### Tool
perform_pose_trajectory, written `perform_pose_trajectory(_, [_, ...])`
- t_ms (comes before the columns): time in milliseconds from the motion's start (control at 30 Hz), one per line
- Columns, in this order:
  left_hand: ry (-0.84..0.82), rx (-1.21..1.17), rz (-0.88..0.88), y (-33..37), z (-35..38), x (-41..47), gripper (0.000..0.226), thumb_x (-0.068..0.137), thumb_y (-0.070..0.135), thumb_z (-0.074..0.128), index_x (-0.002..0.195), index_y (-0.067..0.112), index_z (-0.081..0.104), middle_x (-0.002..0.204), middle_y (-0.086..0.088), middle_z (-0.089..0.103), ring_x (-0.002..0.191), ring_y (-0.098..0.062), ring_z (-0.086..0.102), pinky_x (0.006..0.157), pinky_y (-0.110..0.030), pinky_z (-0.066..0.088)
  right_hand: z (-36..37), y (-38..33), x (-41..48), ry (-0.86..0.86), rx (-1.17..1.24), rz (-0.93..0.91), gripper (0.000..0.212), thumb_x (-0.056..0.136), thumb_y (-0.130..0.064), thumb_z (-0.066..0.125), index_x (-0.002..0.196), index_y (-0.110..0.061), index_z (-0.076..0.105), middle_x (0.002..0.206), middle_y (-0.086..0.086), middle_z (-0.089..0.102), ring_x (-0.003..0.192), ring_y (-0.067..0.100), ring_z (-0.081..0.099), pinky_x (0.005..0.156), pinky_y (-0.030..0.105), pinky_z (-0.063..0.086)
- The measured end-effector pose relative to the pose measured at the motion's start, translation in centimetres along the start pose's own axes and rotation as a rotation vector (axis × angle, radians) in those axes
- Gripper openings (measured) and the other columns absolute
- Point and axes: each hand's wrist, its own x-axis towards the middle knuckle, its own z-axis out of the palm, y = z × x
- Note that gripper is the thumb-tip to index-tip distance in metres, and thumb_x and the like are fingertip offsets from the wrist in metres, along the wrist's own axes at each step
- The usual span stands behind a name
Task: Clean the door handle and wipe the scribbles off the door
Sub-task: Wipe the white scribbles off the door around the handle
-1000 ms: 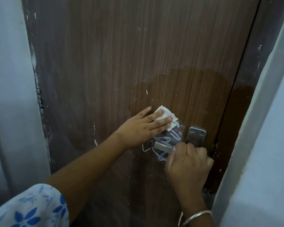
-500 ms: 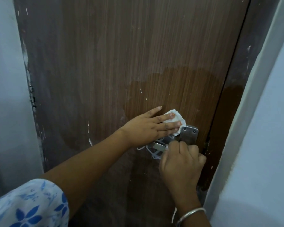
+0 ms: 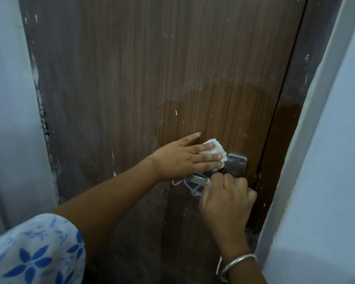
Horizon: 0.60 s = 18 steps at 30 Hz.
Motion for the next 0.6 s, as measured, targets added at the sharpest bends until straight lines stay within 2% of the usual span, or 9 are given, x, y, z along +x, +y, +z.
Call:
perform_pose_trajectory(100, [0.014,0.0,0.002,-0.1,0.5,-0.1,0.081,0.086,0.018,0.059,0.149,0.024,0.008,0.156,0.004,0.002,0.142,-0.022,-0.001,0.113,-0.052,-0.002,0.0,0.1,-0.1,-0.005,0.0,-0.014,0.024,0.084,-0.032,0.038,0.079,-0.017,0.055,0.071,0.004,0.053,0.069,0.024,0.047,0.065,0.035,0.031])
perform_pose_trajectory(200, [0.048,0.002,0.003,-0.3,0.7,-0.1,0.083,0.081,0.017,0.063,0.148,0.024,0.015,0.155,0.004,0.006,0.142,-0.022,0.003,0.112,-0.054,-0.001,0.2,0.4,-0.3,-0.002,-0.008,-0.036,0.025,0.083,-0.033,0.039,0.081,-0.016,0.057,0.075,0.006,0.056,0.071,0.025,0.05,0.065,0.035,0.034])
perform_pose_trajectory(367, [0.097,0.007,-0.035,-0.4,1.8,-1.1,0.087,0.077,0.016,0.067,0.147,0.024,0.015,0.154,0.004,0.01,0.142,-0.022,0.012,0.112,-0.055,0.013,0.3,0.6,-0.4,0.034,0.002,-0.063,0.024,0.083,-0.031,0.039,0.08,-0.016,0.058,0.075,0.006,0.057,0.07,0.026,0.051,0.066,0.036,0.036])
perform_pose_trajectory(467, [0.075,0.003,-0.097,-0.3,2.9,-2.7,0.093,0.074,0.014,0.069,0.148,0.024,0.013,0.154,0.003,0.01,0.142,-0.023,0.012,0.112,-0.054,0.015,0.3,0.7,-0.5,0.052,0.005,-0.073,0.023,0.084,-0.03,0.04,0.08,-0.016,0.058,0.075,0.006,0.057,0.07,0.026,0.051,0.066,0.036,0.036])
perform_pose_trajectory(600, [0.071,-0.033,-0.153,0.8,3.6,-3.1,0.084,0.077,0.02,0.055,0.148,0.02,0.011,0.154,-0.001,0.01,0.142,-0.027,0.012,0.111,-0.056,0.012,0.5,0.4,-0.5,0.07,0.007,-0.052,0.023,0.083,-0.03,0.041,0.08,-0.015,0.058,0.074,0.007,0.057,0.07,0.027,0.051,0.065,0.036,0.037])
